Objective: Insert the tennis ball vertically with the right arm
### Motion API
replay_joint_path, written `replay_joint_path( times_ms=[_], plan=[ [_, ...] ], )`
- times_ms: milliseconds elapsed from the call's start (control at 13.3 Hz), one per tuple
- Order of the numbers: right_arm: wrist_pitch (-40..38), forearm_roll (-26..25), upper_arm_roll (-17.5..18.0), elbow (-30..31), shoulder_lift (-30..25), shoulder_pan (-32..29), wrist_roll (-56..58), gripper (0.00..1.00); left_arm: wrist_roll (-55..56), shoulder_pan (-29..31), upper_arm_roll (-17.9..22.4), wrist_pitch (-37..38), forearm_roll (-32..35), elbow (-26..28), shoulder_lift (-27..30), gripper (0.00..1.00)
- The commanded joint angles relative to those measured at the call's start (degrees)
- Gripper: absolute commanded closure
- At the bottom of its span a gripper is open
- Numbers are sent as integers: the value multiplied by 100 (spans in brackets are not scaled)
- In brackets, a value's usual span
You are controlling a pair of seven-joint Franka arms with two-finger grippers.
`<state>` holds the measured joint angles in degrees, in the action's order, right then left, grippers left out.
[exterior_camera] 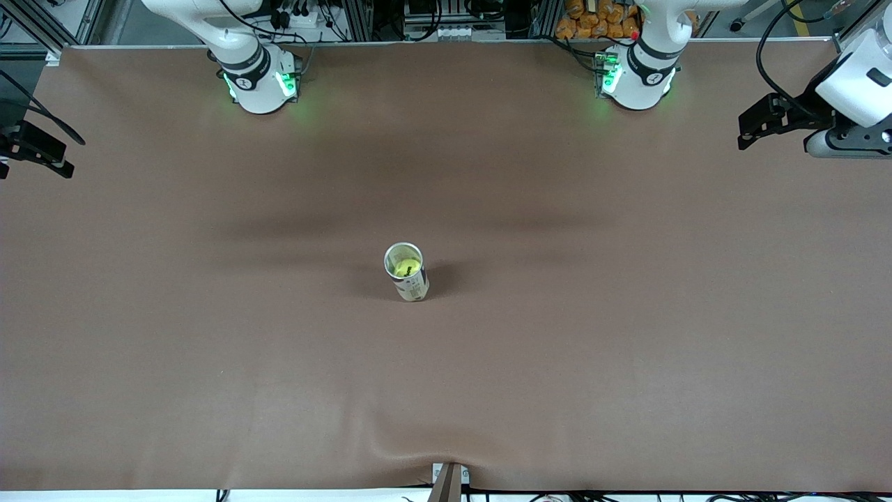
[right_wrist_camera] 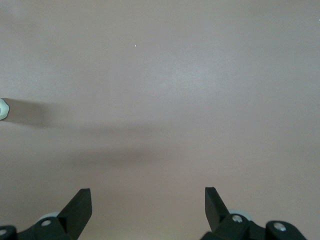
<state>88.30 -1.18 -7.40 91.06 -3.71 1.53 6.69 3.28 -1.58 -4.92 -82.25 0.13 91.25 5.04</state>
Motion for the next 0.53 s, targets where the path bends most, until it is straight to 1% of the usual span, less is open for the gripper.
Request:
replay_joint_path(
  times_ms=[0,151,452],
  plan=[
    [-15,-14,63,-115,64,-83,34,0,58,113,-17,104,-101,-142,15,0],
    [-6,-14,63,-115,73,-92,34,0,41,227,-9,165,-109,-151,15,0],
    [47,-14,63,-106,73,-92,34,0,50,219,44,218,-109,-230,15,0]
  ],
)
